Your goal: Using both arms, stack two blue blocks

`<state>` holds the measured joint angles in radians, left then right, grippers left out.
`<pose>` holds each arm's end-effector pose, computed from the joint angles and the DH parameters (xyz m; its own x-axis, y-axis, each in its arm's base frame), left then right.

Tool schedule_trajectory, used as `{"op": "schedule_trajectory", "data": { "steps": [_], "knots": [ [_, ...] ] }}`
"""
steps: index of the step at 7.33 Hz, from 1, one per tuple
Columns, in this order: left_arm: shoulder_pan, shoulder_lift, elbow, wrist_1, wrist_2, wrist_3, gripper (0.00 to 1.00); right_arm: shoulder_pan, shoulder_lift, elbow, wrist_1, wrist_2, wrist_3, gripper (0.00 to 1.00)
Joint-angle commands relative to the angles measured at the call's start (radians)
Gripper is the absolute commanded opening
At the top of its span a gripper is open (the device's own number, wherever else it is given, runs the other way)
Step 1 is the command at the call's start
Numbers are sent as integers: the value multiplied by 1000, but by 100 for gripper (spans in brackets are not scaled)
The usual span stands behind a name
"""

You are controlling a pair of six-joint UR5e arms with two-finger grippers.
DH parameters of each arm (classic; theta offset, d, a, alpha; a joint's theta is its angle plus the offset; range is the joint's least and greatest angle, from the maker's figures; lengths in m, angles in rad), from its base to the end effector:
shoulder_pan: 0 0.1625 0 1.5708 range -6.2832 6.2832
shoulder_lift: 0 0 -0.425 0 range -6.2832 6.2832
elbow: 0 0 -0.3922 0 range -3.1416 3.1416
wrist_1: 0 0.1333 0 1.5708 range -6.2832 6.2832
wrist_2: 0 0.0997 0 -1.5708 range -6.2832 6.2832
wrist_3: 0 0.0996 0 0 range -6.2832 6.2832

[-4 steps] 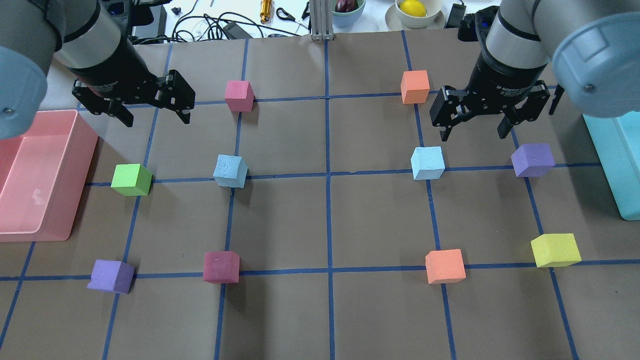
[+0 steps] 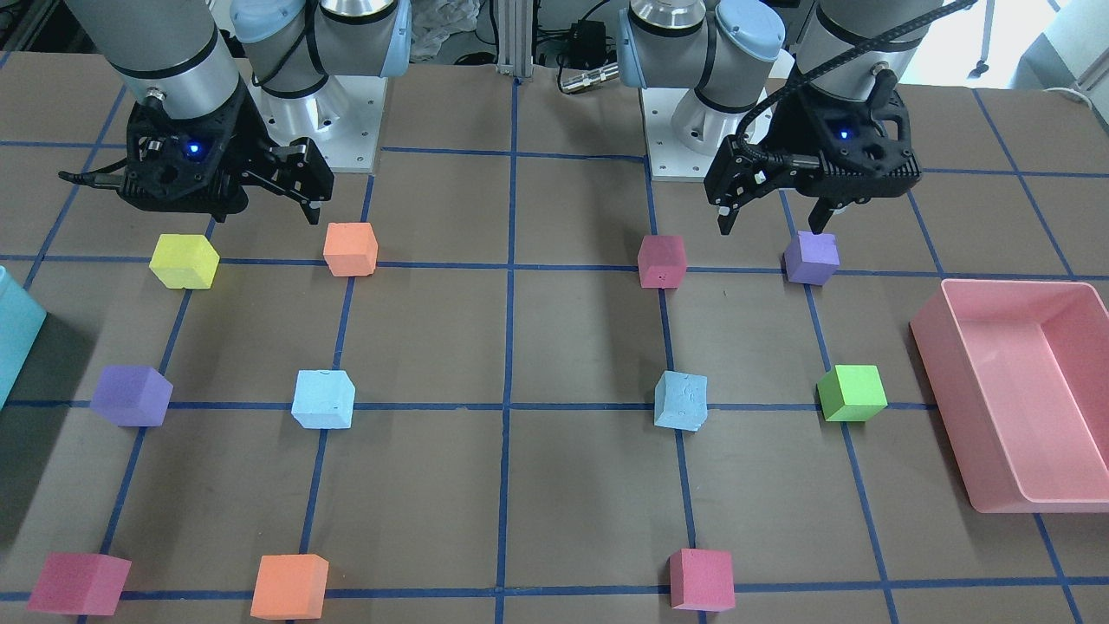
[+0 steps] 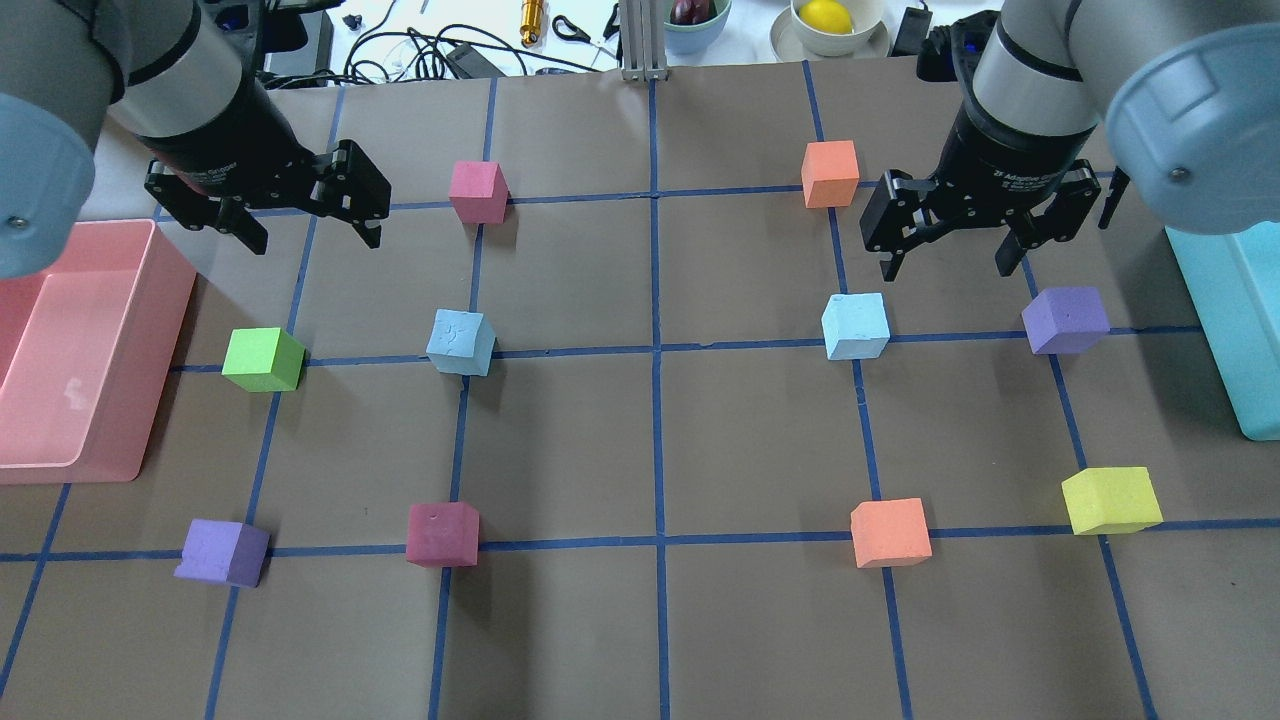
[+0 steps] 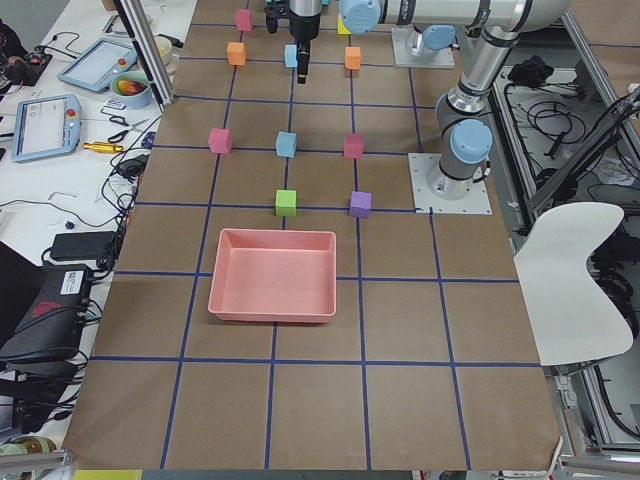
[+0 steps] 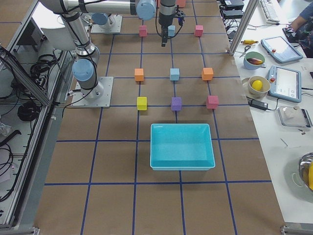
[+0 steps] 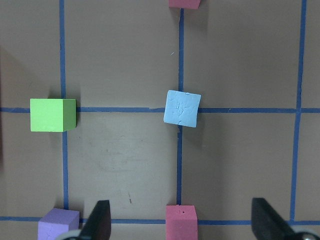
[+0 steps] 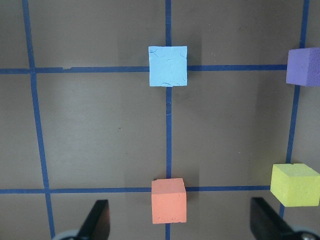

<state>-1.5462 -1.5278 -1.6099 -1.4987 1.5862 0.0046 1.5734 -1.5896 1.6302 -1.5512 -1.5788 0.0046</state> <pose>-0.1199 -0.4840 0.4969 -0.9997 -0.0212 -0.0157 -0.0199 0.9969 -0.0758 0.1337 -0.4771 0.4661 -1.0000 0.0015 0.0083 0.0020 0.9982 0.0601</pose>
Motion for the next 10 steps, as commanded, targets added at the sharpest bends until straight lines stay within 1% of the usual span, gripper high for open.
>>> {"op": "schedule_trajectory", "data": {
  "steps": [1, 6, 7, 8, 9, 10],
  "knots": [
    [0, 0, 1, 0, 0, -2, 100, -1, 0, -6, -7, -1, 0, 100],
    [0, 0, 1, 0, 0, -2, 100, 0, 5, -3, -26, -1, 12, 100],
    [0, 1, 1, 0, 0, -2, 100, -6, 14, 6, -49, -3, 9, 100],
    [0, 0, 1, 0, 0, -2, 100, -12, 39, 8, -62, -18, 12, 100],
    [0, 1, 1, 0, 0, -2, 100, -24, 69, 8, -76, -13, -3, 100],
    [0, 2, 1, 0, 0, -2, 100, -30, 107, 8, -143, -15, -12, 100]
  ]
}}
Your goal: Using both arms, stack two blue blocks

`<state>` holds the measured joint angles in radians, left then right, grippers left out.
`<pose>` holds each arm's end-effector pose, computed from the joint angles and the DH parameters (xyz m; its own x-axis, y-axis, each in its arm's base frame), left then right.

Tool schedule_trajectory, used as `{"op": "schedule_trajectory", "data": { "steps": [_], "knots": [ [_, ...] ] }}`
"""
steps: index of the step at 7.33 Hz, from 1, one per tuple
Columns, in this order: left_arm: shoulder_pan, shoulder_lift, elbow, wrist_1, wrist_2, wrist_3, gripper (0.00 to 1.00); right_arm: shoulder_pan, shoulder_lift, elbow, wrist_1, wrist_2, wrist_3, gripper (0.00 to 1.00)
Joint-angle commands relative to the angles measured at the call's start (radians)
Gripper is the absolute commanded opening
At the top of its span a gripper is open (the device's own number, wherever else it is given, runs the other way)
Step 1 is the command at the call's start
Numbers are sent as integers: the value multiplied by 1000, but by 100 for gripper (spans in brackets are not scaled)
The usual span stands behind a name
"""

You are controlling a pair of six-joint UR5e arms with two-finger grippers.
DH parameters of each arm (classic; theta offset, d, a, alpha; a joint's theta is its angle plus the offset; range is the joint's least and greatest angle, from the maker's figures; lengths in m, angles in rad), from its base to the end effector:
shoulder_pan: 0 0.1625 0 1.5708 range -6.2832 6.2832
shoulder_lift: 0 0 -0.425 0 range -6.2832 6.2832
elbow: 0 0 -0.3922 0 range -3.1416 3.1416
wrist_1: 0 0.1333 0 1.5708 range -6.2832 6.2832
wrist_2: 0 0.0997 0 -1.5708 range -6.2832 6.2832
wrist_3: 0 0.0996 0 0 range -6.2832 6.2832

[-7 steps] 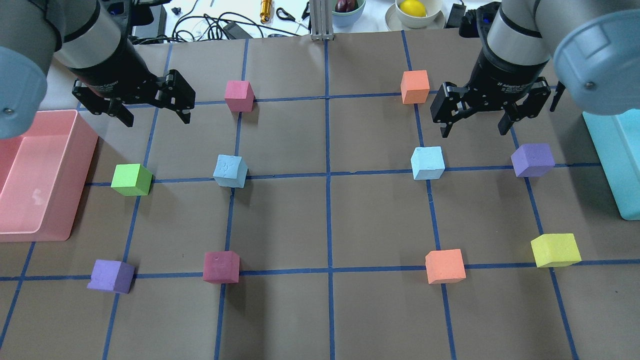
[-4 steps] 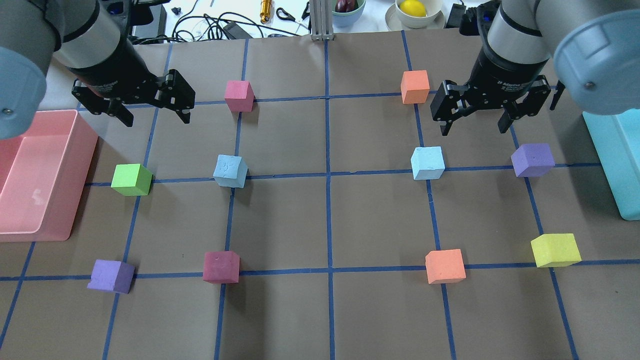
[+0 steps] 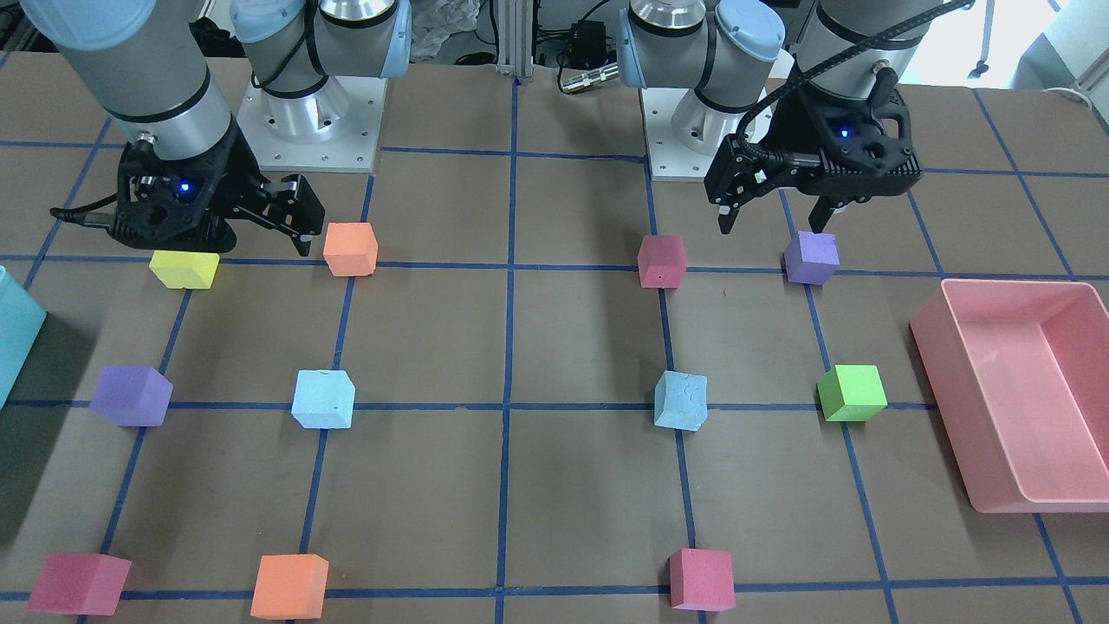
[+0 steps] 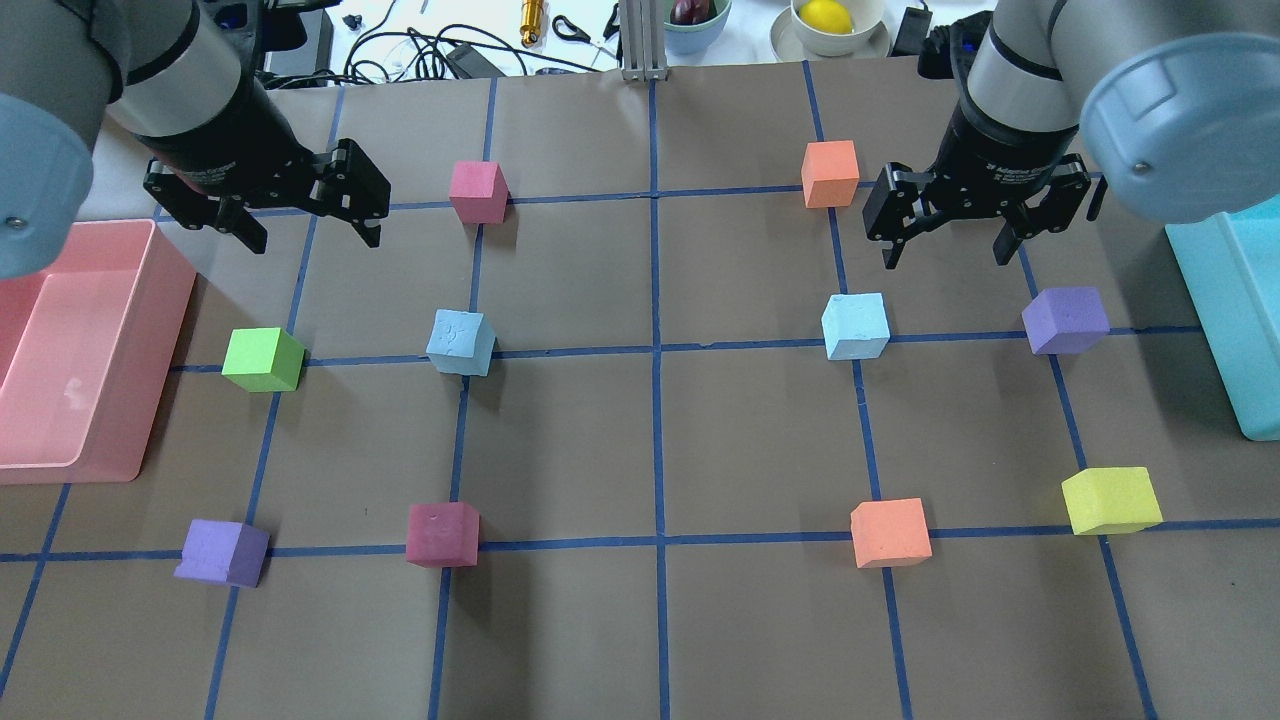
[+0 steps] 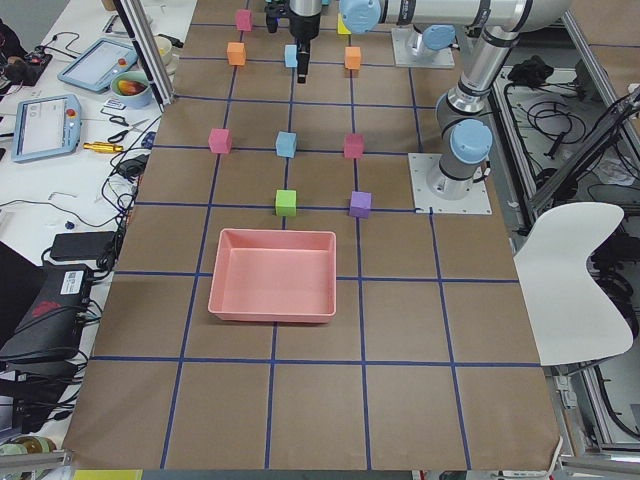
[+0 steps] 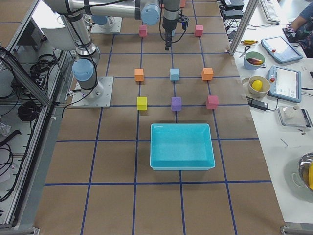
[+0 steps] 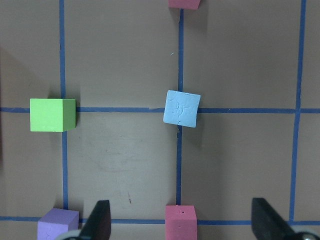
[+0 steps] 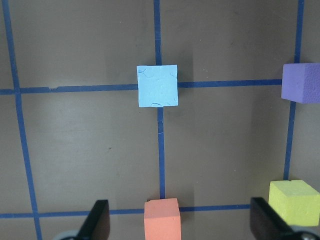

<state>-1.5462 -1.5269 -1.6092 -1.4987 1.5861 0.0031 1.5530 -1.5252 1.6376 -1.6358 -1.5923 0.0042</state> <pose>-0.1199 -0.4838 0.4977 -0.9996 -0.0227 -0.0155 -0.0214 0.9968 -0.0775 0.1222 -0.5062 0.4389 -0.9995 0.0210 0.0217 0.0220 0.9986 0.0473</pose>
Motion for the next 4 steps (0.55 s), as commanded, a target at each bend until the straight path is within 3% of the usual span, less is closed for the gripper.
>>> {"op": "schedule_trajectory", "data": {
  "steps": [1, 4],
  "knots": [
    [0, 1, 0, 0, 0, 0, 100, -10, 83, 2, -129, -2, -45, 100],
    [0, 1, 0, 2, 0, 0, 100, -10, 264, 11, -365, 2, -64, 100]
  ]
}}
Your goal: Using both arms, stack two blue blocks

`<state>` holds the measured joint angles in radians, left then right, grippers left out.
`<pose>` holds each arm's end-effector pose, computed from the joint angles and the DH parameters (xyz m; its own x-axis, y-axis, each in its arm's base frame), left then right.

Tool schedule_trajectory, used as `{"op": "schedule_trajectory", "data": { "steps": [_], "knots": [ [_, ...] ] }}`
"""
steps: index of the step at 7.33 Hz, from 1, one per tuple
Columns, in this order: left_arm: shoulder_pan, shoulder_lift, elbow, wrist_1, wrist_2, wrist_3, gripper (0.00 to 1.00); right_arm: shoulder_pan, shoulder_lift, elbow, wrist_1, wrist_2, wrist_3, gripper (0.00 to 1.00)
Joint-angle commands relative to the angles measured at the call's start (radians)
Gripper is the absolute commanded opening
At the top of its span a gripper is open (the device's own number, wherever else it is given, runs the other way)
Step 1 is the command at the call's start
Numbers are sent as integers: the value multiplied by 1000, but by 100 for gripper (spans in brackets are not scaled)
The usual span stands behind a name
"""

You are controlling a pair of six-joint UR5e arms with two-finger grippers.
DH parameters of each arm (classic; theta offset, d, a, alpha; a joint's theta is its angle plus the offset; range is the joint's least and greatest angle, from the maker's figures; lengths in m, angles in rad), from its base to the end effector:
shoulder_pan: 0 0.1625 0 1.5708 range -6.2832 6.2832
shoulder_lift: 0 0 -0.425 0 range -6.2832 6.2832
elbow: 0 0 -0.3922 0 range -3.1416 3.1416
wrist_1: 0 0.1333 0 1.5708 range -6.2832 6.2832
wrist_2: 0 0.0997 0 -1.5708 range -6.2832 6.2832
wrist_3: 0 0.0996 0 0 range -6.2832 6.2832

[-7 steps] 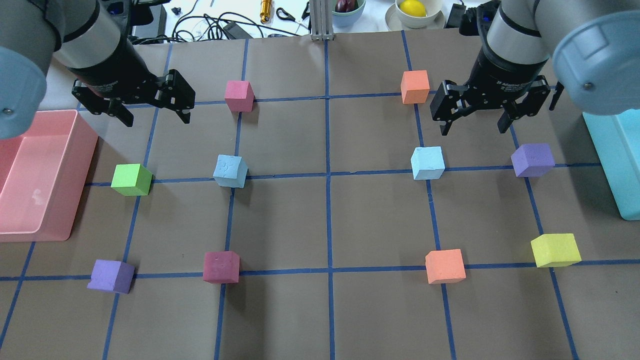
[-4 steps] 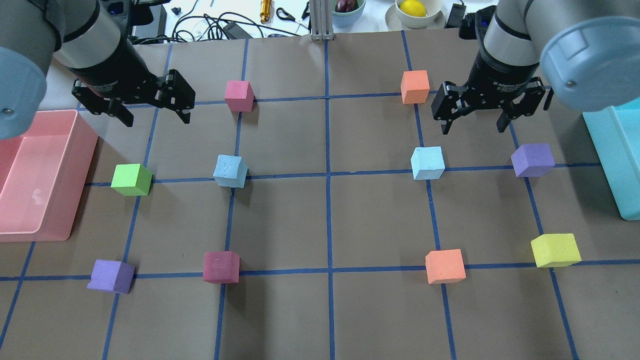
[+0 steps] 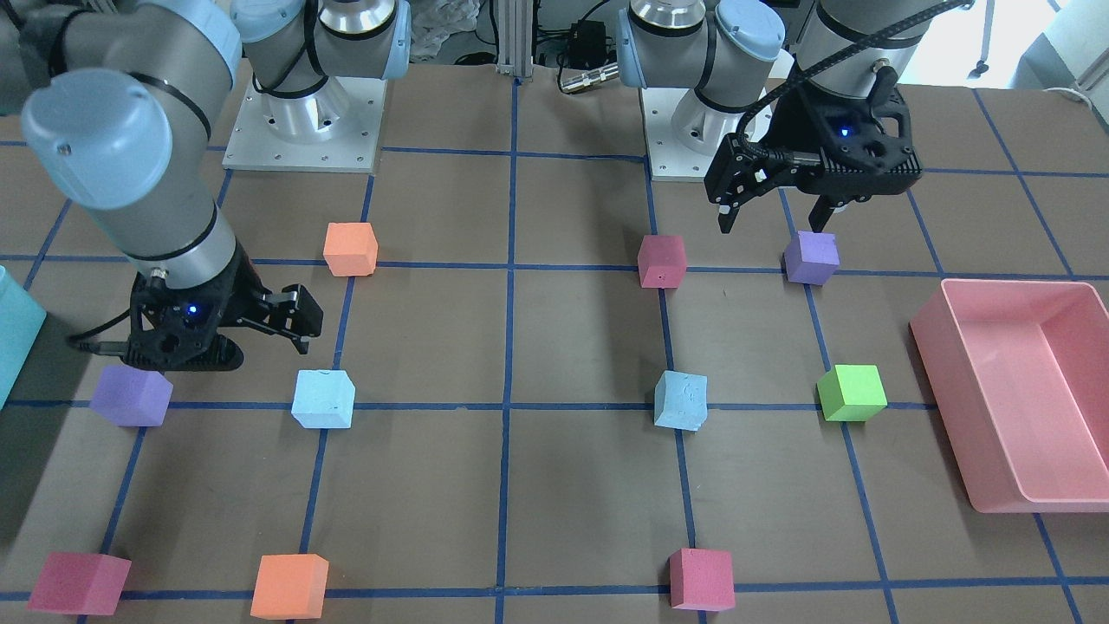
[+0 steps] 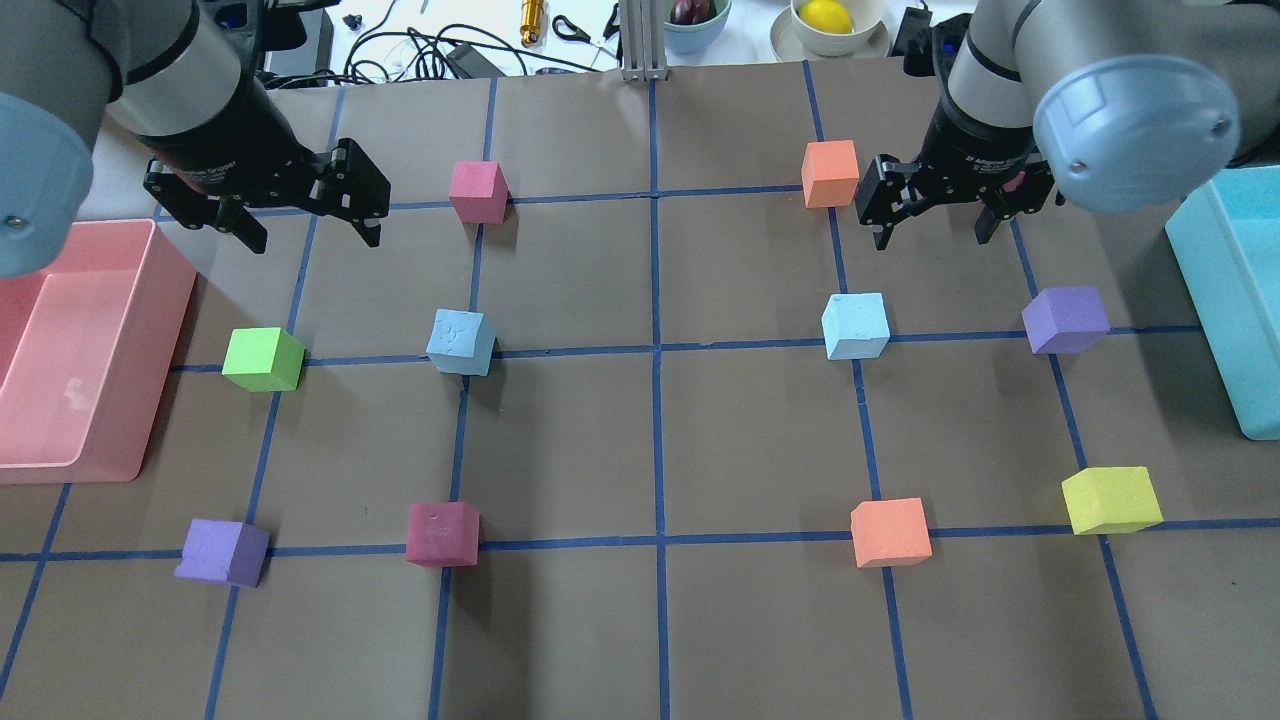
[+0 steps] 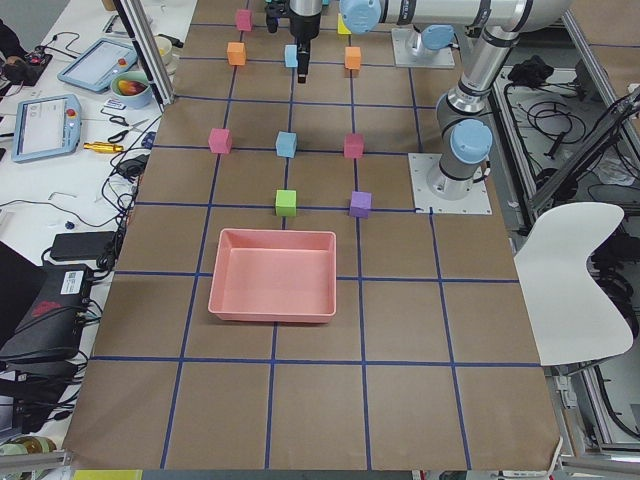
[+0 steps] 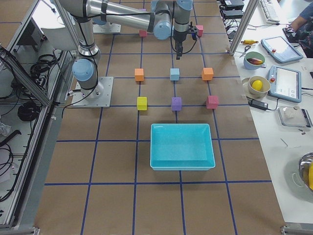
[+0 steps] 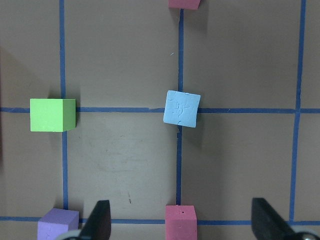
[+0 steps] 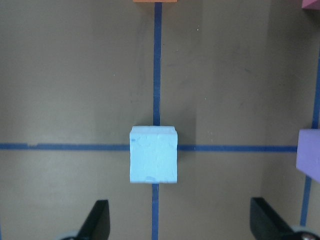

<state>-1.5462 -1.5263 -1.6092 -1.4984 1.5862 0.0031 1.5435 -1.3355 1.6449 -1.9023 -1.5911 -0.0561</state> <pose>-0.1199 -0.4836 0.4980 -0.9996 -0.0227 -0.0156 -0.0214 0.9967 -0.0784 0.1155 -0.5779 0.3590 -0.9994 -0.0283 0.0215 -0.0288 0.9994 -0.0209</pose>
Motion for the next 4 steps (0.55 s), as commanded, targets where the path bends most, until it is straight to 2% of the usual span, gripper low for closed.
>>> {"op": "schedule_trajectory", "data": {
  "steps": [1, 4],
  "knots": [
    [0, 0, 0, 0, 0, 0, 100, 0, 114, 22, -110, 13, 4, 100],
    [0, 0, 0, 0, 0, 0, 100, 0, 137, 106, -133, 14, 4, 100]
  ]
}}
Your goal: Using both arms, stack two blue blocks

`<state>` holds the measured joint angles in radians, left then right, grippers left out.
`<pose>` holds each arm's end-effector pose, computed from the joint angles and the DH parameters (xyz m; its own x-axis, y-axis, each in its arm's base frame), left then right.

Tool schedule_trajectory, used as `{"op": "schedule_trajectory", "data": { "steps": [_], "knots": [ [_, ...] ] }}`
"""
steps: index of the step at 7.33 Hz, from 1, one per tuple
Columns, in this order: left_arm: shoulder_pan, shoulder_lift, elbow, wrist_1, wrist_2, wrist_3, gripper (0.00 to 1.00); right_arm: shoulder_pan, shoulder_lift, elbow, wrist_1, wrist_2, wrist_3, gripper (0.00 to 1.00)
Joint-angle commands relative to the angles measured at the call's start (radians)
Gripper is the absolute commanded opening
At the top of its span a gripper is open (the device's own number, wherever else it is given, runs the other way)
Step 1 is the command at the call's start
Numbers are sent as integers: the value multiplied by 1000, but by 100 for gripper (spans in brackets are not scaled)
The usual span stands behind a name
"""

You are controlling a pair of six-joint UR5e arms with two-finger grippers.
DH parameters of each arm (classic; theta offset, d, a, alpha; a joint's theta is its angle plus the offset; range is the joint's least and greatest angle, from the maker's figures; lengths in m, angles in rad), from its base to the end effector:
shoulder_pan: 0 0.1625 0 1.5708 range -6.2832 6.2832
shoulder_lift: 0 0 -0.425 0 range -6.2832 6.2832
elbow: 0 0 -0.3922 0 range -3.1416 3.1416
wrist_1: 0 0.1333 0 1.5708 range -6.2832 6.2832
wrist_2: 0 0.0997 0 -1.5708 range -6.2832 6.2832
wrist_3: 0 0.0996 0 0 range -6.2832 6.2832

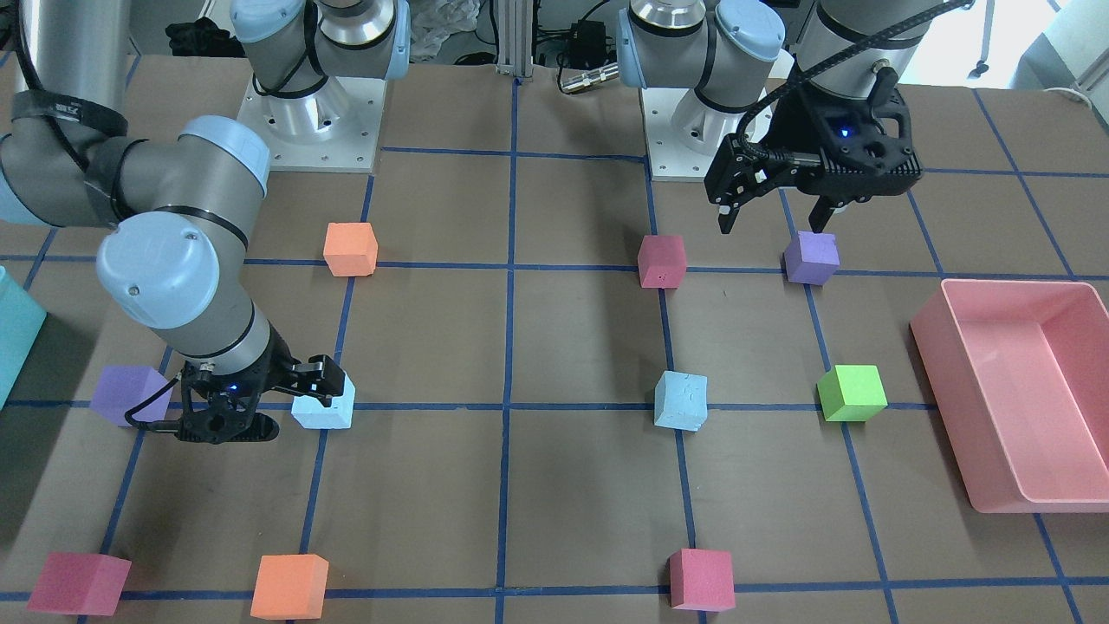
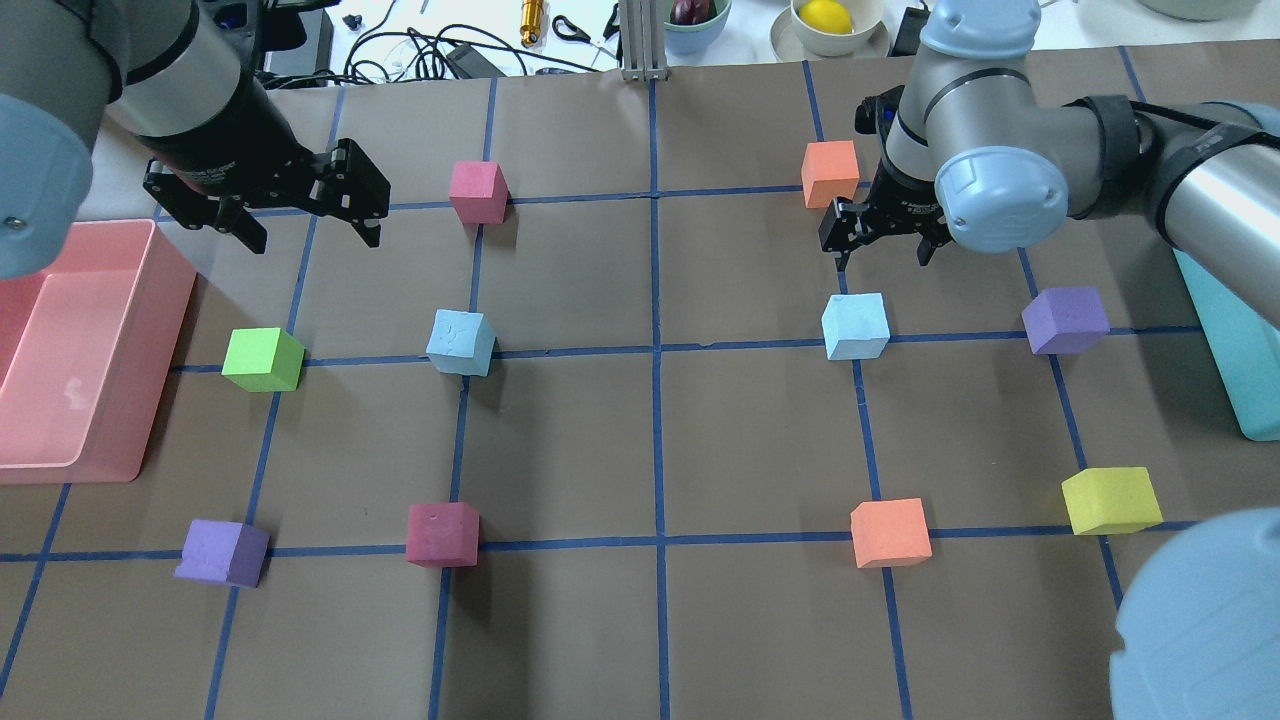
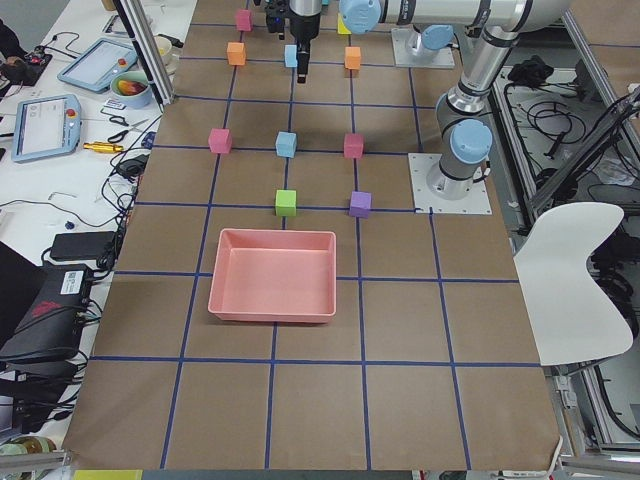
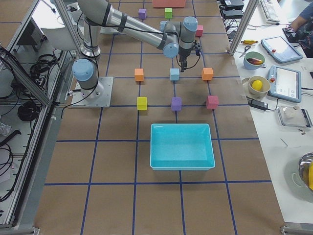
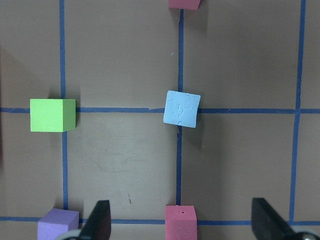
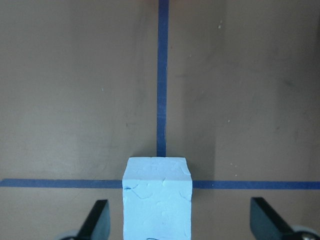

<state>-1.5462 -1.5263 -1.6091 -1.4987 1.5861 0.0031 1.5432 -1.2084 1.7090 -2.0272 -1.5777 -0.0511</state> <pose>-0.1199 -0.4836 0.4980 -0.9996 -0.0227 -0.0155 -0.0214 0.9967 -0.0782 0.1163 -0.5934 0.2678 -0.9997 -0.0238 0.0046 -0.0235 0.9987 0.0445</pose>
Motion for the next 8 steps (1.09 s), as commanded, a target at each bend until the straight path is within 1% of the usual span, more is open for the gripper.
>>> {"op": "schedule_trajectory", "data": {
  "steps": [1, 2, 4, 6, 7, 8],
  "knots": [
    [0, 0, 0, 0, 0, 0, 100, 0, 18, 72, -31, 1, -3, 100],
    [0, 0, 0, 0, 0, 0, 100, 1, 32, 78, -50, 2, -4, 100],
    [0, 0, 0, 0, 0, 0, 100, 3, 50, 78, -50, 57, -7, 100],
    [-2, 0, 0, 0, 2, 8, 100, 3, 55, 81, -59, 57, -26, 100],
    [-2, -8, 0, 1, 0, 0, 100, 3, 58, 81, -85, 57, -26, 73],
    [-2, -29, -2, 0, 2, -6, 100, 3, 59, 81, -90, 57, -29, 25]
  ]
}}
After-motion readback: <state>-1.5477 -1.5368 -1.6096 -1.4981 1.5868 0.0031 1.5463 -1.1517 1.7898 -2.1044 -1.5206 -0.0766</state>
